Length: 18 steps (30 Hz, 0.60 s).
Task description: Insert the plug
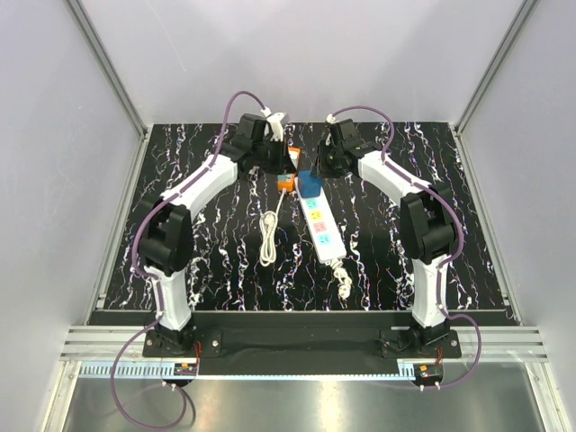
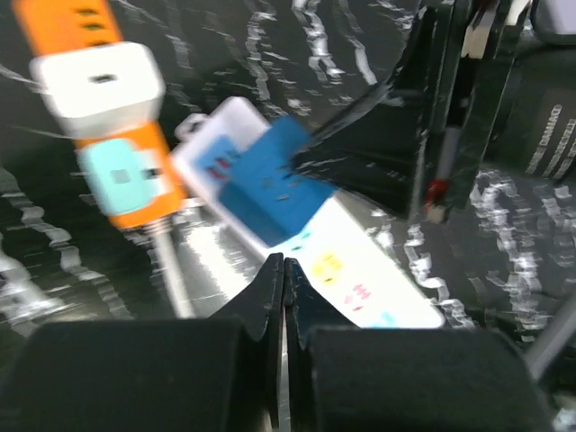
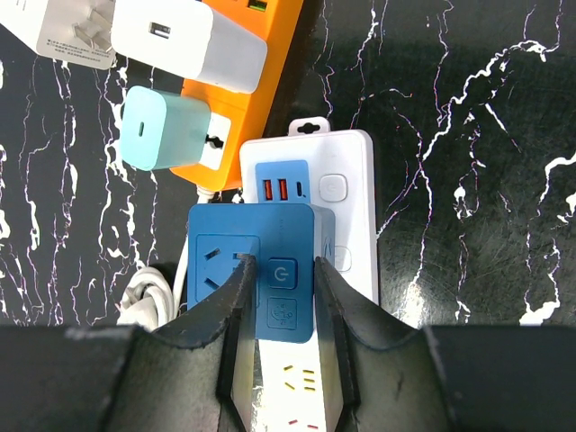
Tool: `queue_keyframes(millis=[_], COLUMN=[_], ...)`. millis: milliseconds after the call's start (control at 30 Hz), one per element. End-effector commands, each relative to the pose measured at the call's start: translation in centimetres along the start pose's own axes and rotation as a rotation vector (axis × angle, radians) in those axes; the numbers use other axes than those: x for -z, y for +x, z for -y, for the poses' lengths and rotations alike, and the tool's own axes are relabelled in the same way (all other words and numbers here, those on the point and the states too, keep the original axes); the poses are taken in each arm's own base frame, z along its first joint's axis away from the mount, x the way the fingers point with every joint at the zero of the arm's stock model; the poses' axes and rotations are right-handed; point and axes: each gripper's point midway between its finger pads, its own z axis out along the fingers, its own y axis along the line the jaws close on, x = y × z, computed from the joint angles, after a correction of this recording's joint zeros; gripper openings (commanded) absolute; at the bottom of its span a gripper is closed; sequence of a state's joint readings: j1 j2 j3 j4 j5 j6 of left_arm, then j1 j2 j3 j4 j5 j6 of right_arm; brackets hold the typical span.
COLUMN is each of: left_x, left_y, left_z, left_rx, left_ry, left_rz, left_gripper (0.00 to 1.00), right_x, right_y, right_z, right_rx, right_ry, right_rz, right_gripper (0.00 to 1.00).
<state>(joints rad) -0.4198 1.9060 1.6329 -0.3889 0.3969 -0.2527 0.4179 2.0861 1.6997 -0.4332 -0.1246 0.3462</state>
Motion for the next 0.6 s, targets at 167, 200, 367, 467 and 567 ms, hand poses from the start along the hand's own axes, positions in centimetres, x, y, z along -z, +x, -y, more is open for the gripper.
queue_keyframes(millis=[167,200,367,467,567], left_x=[-2.9,-3.3,-6.9,-8.4,-9.0], left_y=[-2.4,-2.2,3.3,7.3,9.8], left_z=[2.3,1.7,-0.6,-1.6,-2.6], left_rx=[0.138,0.144,0.180,0.185,0.164], left_ry=[0.151,0.123,0.022,-0.028,-0.096], left_rz=[0.113,0.117,0.020,-0.048,-0.110], left_gripper=[0.00,0.00,0.00,0.00,0.00], right_x=[-2.2,-2.2,-2.2,-2.0,-1.7], right_y=[12.2,12.2,12.3,12.2,12.0], right_z=[5.9,5.8,5.2,4.9,4.4], right_rx=[0.049,0.047,0.033,0.034,0.031], right_ry=[0.187,0.184,0.155,0.140,0.120], right_rz=[-0.361,-0.361,-0.365,-0.364,-0.364], right_gripper=[0.30,0.30,0.30,0.30,0.30])
